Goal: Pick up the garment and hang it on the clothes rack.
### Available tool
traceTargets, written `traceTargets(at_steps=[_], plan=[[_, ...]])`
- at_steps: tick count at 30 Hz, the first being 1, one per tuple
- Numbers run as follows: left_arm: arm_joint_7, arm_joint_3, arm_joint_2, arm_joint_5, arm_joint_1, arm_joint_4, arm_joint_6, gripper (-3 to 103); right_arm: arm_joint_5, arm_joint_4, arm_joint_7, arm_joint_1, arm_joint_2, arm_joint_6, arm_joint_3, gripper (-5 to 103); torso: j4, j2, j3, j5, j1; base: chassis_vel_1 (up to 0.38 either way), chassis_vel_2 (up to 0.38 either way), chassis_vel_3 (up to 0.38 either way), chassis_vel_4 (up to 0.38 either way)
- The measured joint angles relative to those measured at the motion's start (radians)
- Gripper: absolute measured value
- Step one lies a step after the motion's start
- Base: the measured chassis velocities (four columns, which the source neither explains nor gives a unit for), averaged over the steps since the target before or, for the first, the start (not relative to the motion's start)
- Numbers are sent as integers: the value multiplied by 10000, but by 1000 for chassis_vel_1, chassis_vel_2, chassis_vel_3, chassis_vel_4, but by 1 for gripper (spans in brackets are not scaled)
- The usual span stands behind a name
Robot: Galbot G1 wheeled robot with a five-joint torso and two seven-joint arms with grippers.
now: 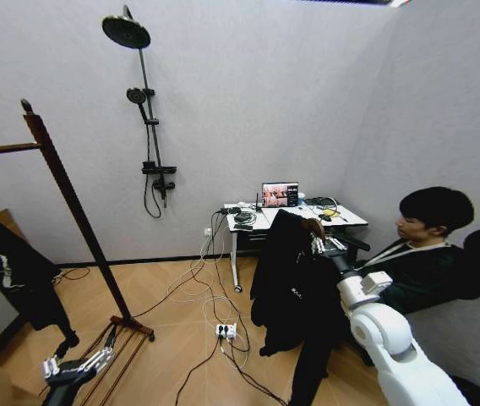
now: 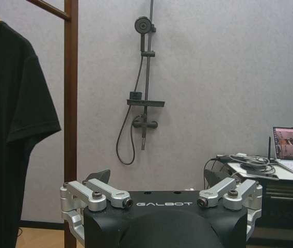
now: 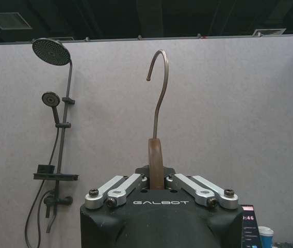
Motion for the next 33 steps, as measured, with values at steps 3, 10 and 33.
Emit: traceTargets(at_steps=[3, 10, 33], plan=[[0, 0, 0, 0, 0, 0, 0, 100, 35, -109, -11, 112, -32, 0, -59, 9, -1, 0, 0, 0, -1, 52, 51, 67, 46], [0, 0, 0, 0, 0, 0, 0, 100, 131, -251, -64, 338, -119, 0, -141, 9, -1, 0, 0, 0, -3, 80, 56, 64, 79], [0, 0, 0, 0, 0, 0, 0, 100, 406, -141, -133, 748, -507, -270, -194, 9, -2, 0, 0, 0, -3, 122, 117, 121, 116]])
